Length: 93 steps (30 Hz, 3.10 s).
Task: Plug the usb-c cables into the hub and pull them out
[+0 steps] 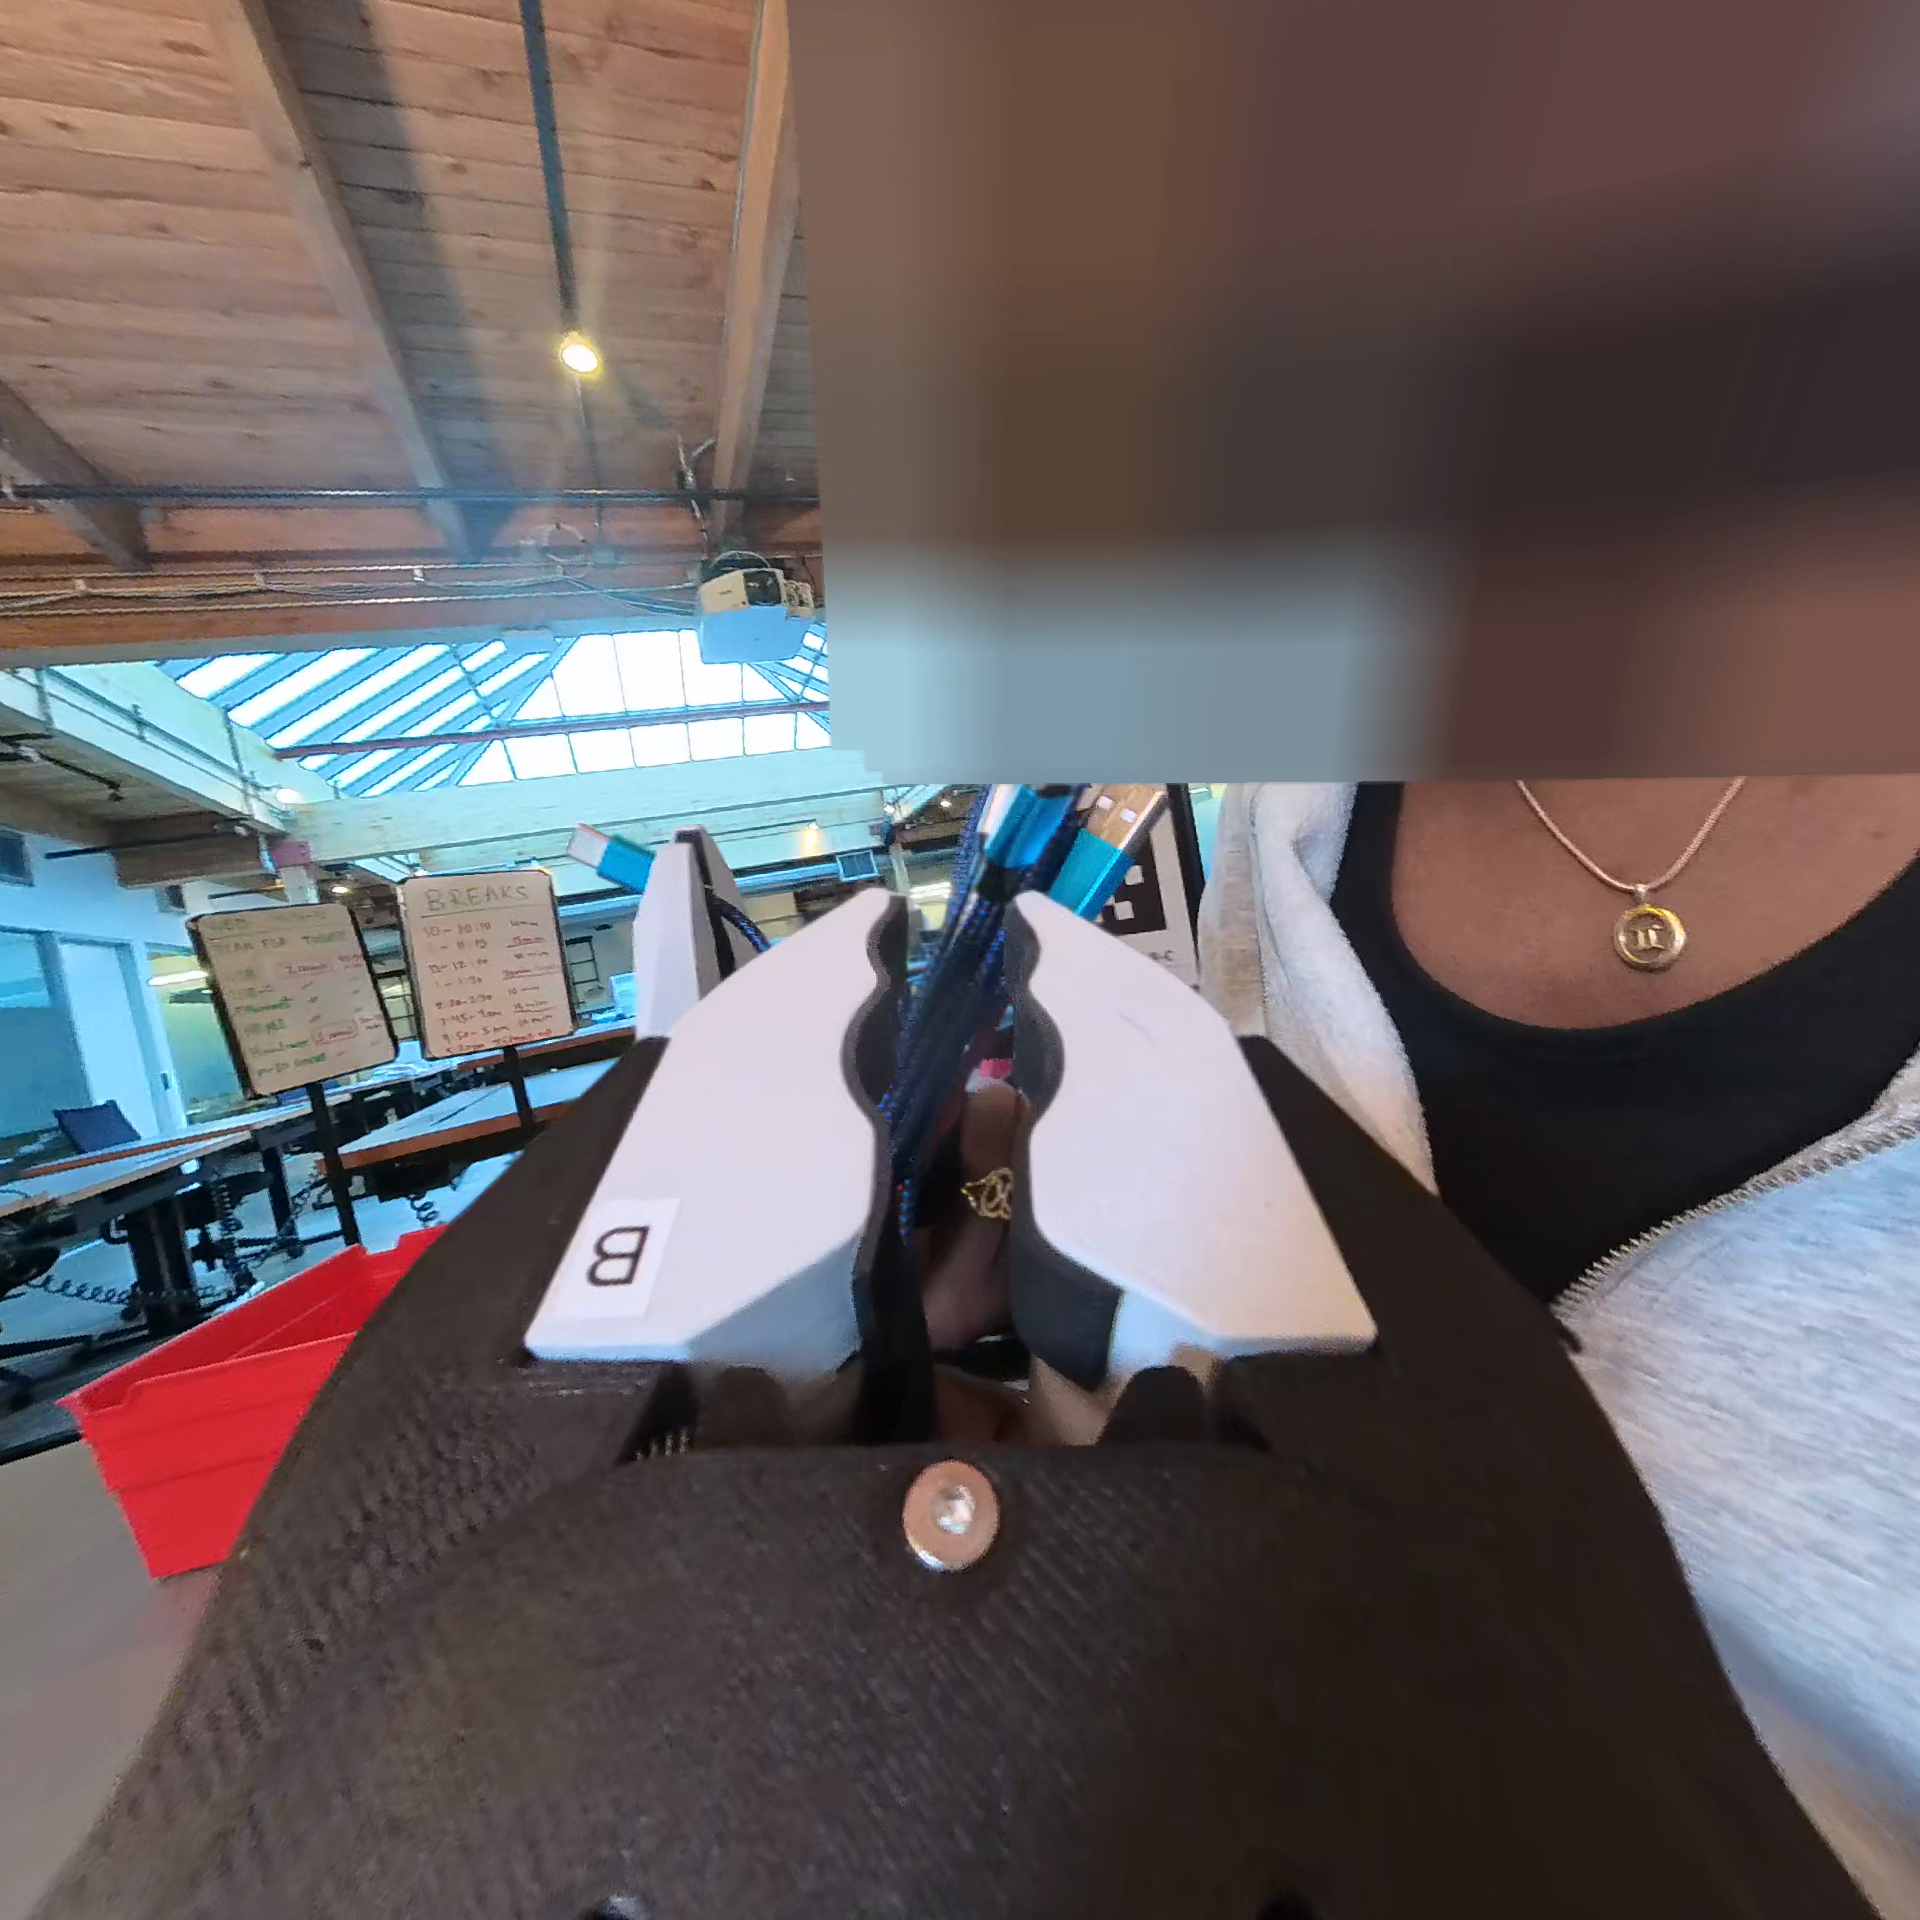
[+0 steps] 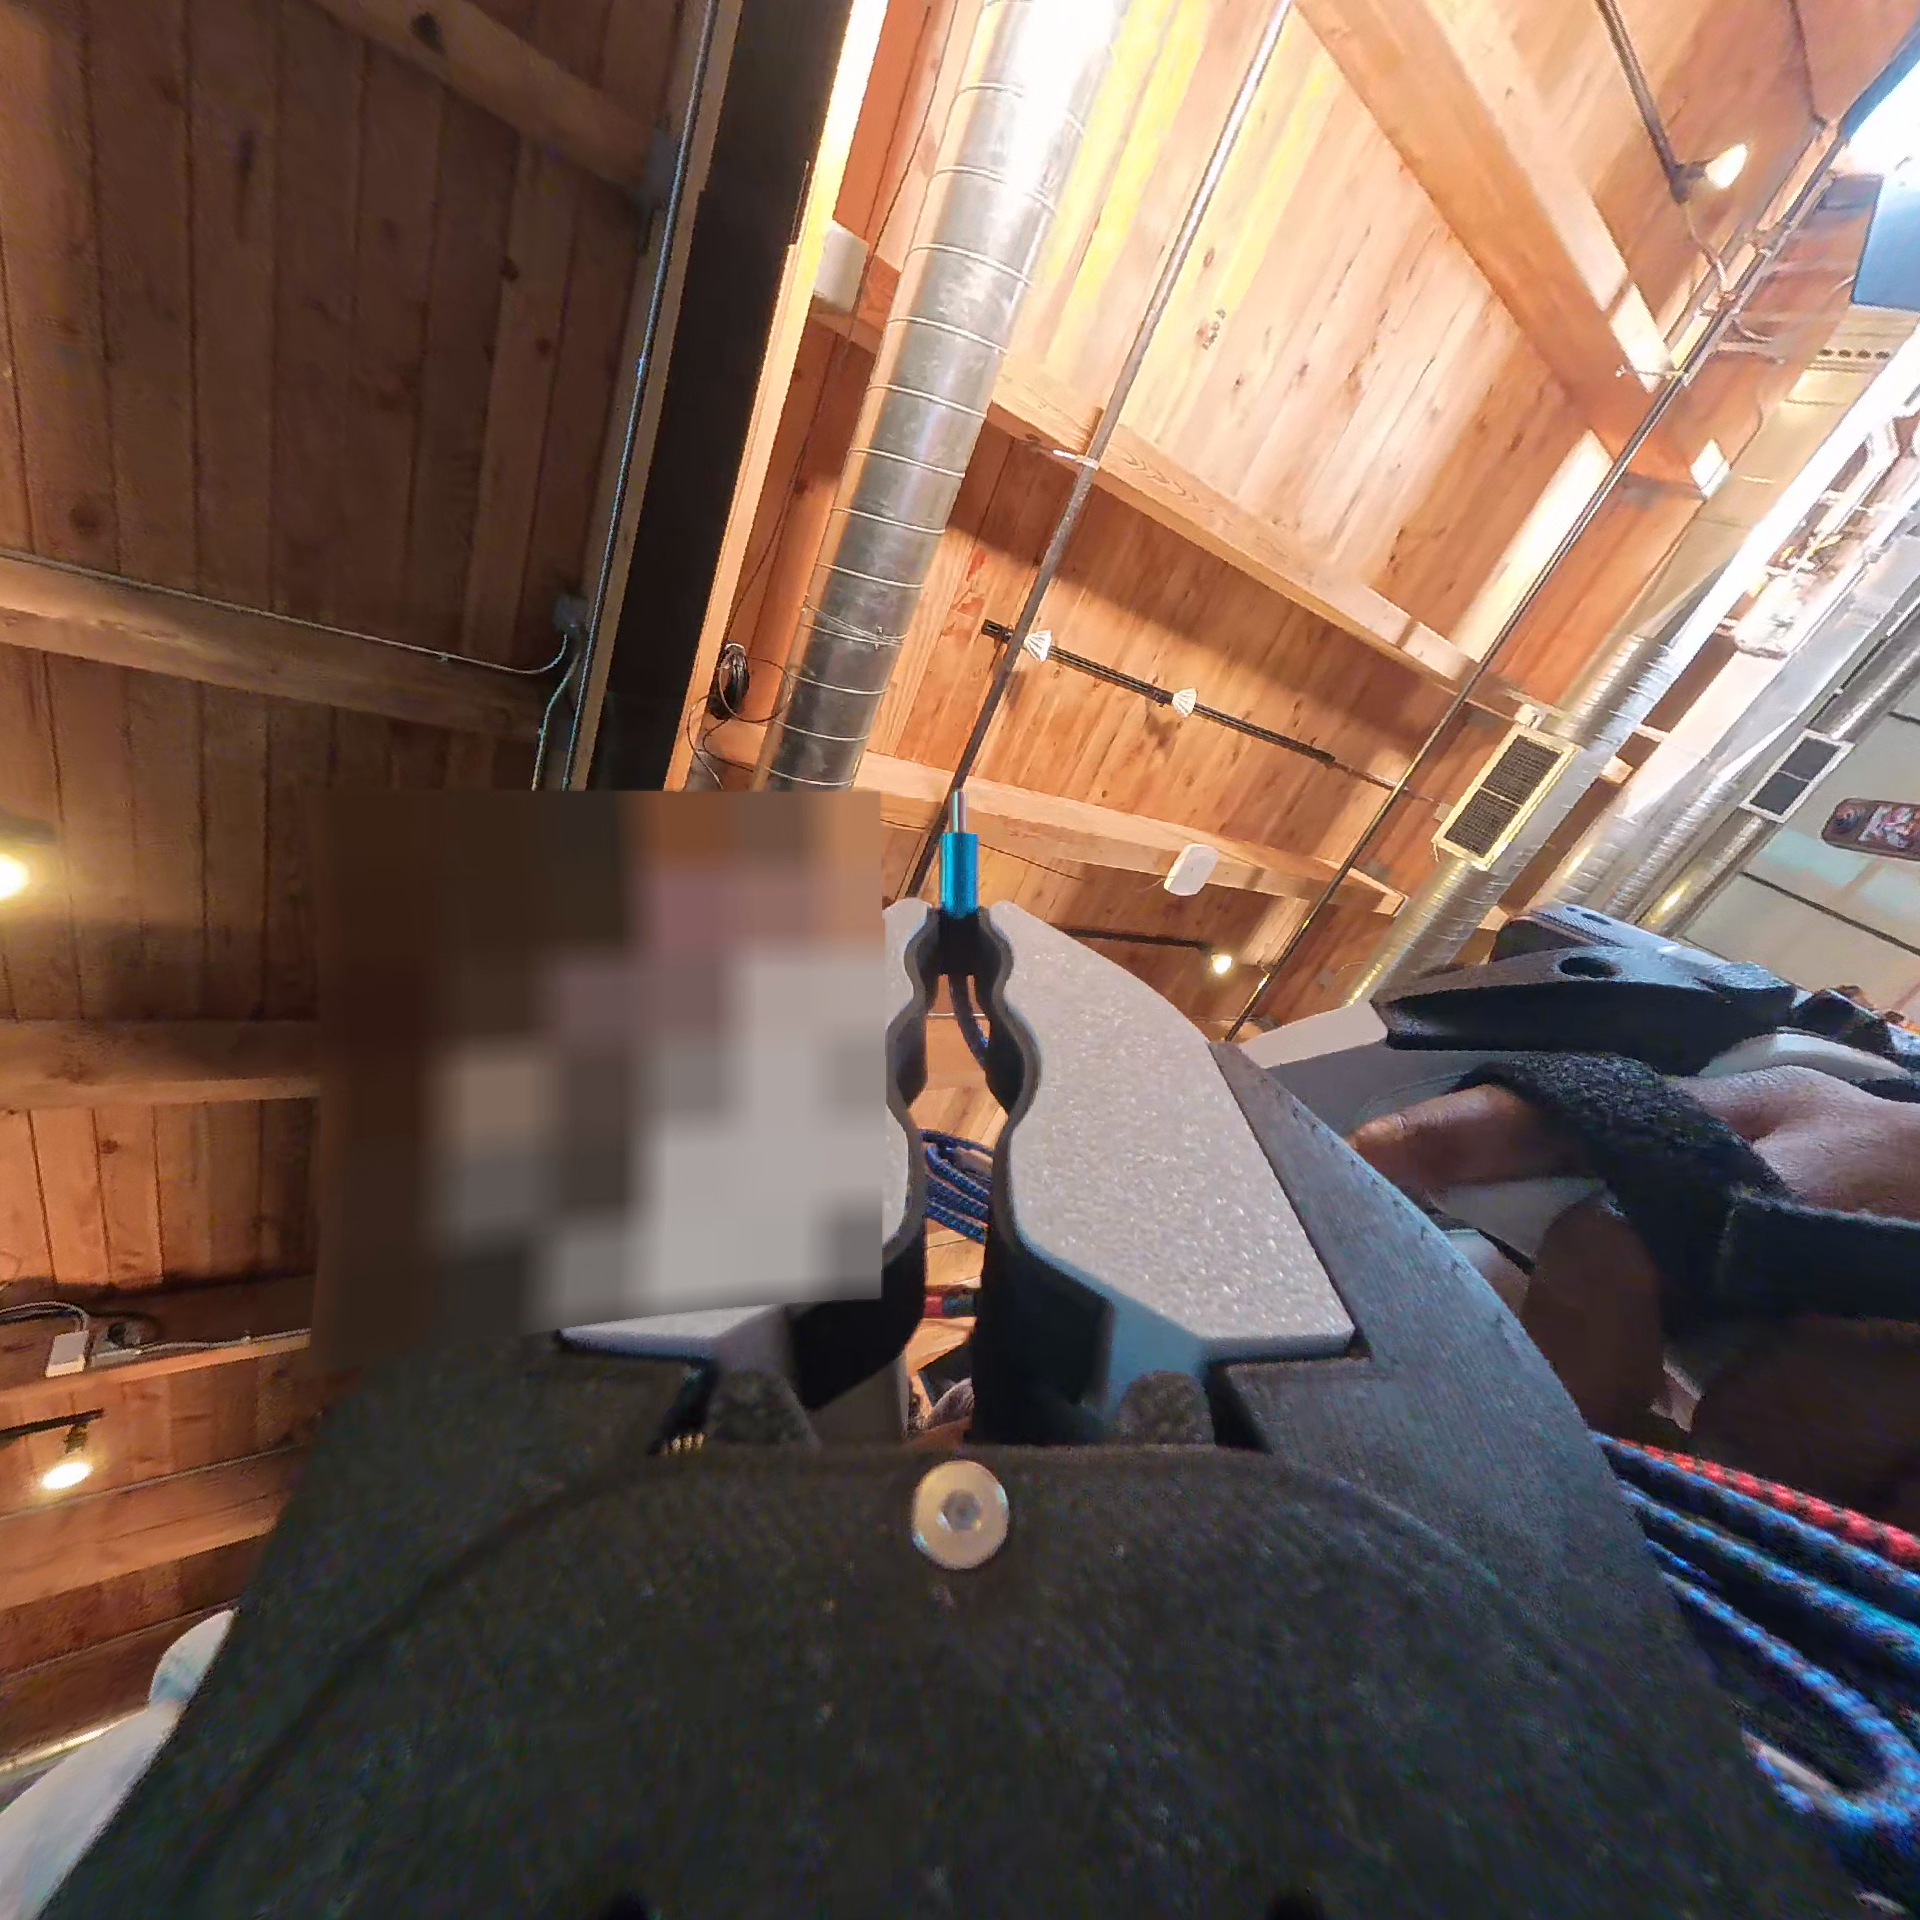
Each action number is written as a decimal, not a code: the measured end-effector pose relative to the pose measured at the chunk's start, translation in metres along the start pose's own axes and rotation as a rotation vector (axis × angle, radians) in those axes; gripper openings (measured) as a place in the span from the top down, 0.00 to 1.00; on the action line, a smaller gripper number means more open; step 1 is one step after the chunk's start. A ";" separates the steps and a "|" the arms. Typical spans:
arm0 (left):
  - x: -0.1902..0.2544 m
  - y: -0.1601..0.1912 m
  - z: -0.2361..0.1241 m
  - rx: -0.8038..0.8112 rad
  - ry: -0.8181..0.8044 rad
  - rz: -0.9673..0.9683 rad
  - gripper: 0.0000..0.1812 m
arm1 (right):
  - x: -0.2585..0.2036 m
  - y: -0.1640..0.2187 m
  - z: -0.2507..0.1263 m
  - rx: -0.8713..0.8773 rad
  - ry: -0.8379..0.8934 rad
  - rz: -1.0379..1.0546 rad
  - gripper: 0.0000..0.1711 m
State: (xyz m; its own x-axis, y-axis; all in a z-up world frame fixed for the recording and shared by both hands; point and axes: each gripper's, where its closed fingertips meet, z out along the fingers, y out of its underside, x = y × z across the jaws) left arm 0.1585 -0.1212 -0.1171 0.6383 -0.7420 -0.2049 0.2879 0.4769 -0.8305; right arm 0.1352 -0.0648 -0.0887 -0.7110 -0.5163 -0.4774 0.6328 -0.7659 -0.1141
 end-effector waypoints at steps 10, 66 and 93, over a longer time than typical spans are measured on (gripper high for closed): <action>-0.006 0.000 0.005 -0.026 -0.033 0.008 0.98 | 0.019 0.005 -0.002 -0.005 0.071 0.011 0.97; -0.100 -0.023 -0.060 -0.566 -1.047 0.951 0.75 | 0.079 -0.086 -0.022 0.179 0.577 -0.236 0.97; -0.074 0.004 -0.013 -0.028 -0.553 -0.148 0.81 | 0.085 -0.101 -0.016 0.127 0.724 -0.512 0.97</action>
State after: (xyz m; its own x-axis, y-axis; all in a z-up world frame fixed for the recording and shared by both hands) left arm 0.1035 -0.0705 -0.1122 0.8734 -0.4396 0.2096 0.3882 0.3686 -0.8446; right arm 0.0160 -0.0253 -0.1319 -0.5018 0.2362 -0.8321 0.2220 -0.8946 -0.3878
